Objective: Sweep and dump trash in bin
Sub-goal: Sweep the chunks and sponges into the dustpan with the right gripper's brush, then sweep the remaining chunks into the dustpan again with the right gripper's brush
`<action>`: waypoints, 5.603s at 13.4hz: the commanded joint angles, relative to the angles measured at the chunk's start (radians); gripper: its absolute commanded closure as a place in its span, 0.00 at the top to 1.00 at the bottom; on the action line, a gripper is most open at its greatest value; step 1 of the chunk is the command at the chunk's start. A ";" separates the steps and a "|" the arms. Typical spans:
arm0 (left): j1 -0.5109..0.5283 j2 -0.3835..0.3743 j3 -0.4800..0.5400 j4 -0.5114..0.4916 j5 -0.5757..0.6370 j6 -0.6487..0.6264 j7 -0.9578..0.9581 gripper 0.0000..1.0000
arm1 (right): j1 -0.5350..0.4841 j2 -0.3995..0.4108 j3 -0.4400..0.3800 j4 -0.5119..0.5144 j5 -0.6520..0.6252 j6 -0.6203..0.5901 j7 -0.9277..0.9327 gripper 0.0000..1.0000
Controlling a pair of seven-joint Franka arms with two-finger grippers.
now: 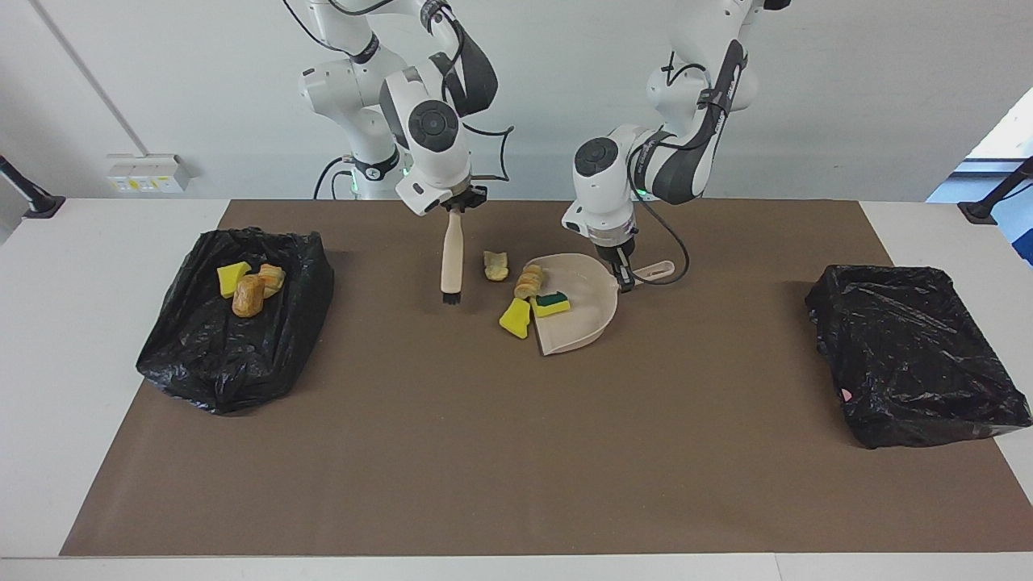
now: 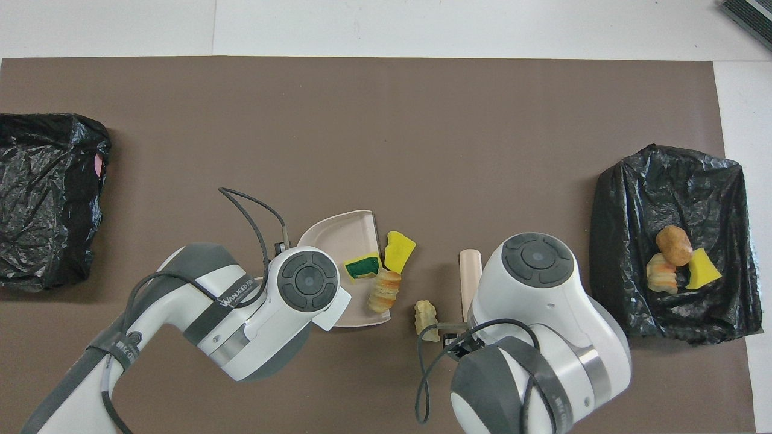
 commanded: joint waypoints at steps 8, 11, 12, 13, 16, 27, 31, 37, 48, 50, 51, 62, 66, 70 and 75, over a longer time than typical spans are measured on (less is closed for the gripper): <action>-0.001 -0.040 -0.005 -0.013 0.000 -0.075 -0.001 0.00 | 0.004 -0.101 0.009 -0.165 0.111 0.099 -0.002 0.00; -0.004 -0.062 -0.012 -0.028 0.000 -0.081 -0.004 0.00 | 0.013 -0.139 0.010 -0.206 0.102 0.089 0.027 0.00; -0.004 -0.066 -0.016 -0.028 0.000 -0.110 -0.004 0.00 | 0.016 -0.149 0.010 -0.217 0.102 0.089 0.030 0.00; -0.006 -0.071 -0.019 -0.028 0.000 -0.129 -0.006 0.00 | 0.019 -0.159 0.012 -0.229 0.110 0.093 0.033 0.00; -0.012 -0.085 -0.043 -0.028 0.000 -0.161 -0.006 0.00 | 0.064 -0.135 0.012 -0.245 0.133 0.130 0.056 0.00; -0.012 -0.109 -0.077 -0.051 0.000 -0.184 -0.004 0.00 | 0.188 -0.025 0.013 -0.177 0.508 0.455 0.064 0.00; 0.000 -0.100 -0.075 -0.051 -0.002 -0.175 0.001 0.00 | 0.205 0.005 0.013 -0.126 0.564 0.461 0.048 0.00; 0.050 -0.070 -0.071 -0.034 -0.055 -0.148 0.008 0.00 | 0.199 -0.012 0.009 -0.088 0.344 0.363 0.027 0.00; 0.070 -0.053 -0.069 -0.007 -0.063 -0.137 -0.009 0.00 | -0.069 0.127 0.006 0.143 -0.218 0.159 -0.301 0.00; 0.070 -0.054 -0.069 -0.011 -0.063 -0.131 -0.010 0.00 | -0.074 0.190 0.007 0.179 -0.217 0.176 -0.317 0.00; 0.070 -0.053 -0.071 -0.013 -0.063 -0.123 -0.012 0.00 | -0.062 0.216 0.009 0.188 -0.212 0.197 -0.311 0.00; 0.051 -0.057 -0.075 -0.019 -0.091 -0.117 -0.070 0.00 | 0.153 0.224 0.012 0.087 0.226 0.323 -0.191 0.00; 0.057 -0.054 -0.074 -0.019 -0.091 -0.109 -0.058 0.00 | 0.171 0.219 0.012 0.087 0.285 0.322 -0.189 0.00; 0.065 -0.050 -0.074 -0.019 -0.091 -0.094 -0.045 0.00 | 0.165 0.221 0.009 0.091 0.283 0.317 -0.188 0.00; 0.073 -0.034 -0.065 -0.014 -0.091 -0.069 0.007 0.00 | 0.161 0.166 0.001 0.108 0.227 0.262 -0.098 0.00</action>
